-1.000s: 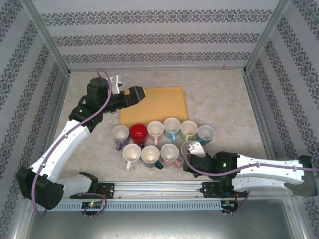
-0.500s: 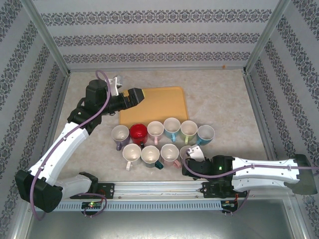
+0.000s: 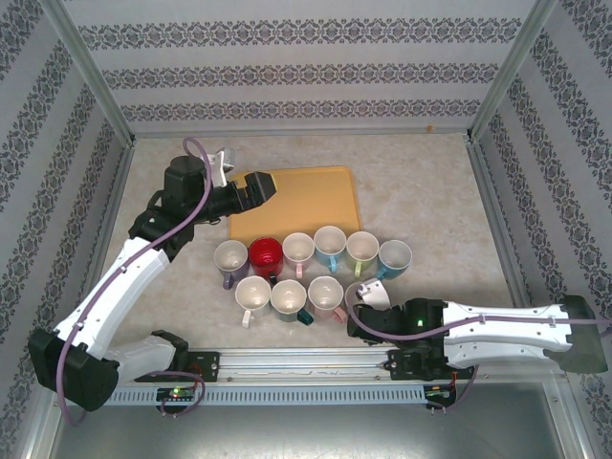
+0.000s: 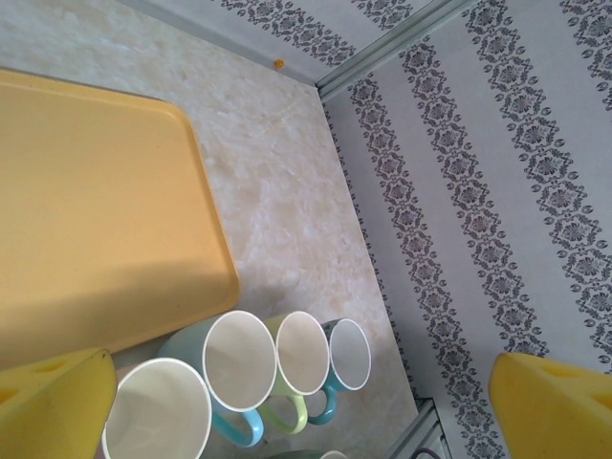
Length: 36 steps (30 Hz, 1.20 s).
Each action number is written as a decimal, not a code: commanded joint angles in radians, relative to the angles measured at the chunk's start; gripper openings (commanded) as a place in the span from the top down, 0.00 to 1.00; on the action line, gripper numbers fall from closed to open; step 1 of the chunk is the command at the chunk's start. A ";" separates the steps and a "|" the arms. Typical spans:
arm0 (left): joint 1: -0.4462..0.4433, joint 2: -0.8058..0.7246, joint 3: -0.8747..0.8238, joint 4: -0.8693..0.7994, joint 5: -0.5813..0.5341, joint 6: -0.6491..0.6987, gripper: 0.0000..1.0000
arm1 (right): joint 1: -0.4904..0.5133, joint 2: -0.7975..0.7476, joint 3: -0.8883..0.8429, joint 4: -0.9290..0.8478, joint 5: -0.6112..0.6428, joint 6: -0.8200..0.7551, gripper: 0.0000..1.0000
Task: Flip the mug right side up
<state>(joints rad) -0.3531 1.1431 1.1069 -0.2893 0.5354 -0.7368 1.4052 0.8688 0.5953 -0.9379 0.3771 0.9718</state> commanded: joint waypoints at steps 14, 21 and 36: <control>0.005 -0.018 0.020 -0.031 -0.008 0.035 0.00 | 0.004 -0.152 0.246 -0.226 -0.043 0.020 0.29; -0.007 0.010 0.070 -0.122 -0.038 0.120 0.00 | -0.312 0.015 0.473 -0.129 -0.134 -0.303 0.14; -0.040 0.141 0.188 -0.208 -0.870 0.389 0.00 | -0.862 0.508 1.010 0.197 -0.174 -0.476 0.02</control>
<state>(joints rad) -0.3973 1.2602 1.3045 -0.5755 -0.0753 -0.4213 0.5774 1.3437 1.5368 -0.8303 0.1425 0.5350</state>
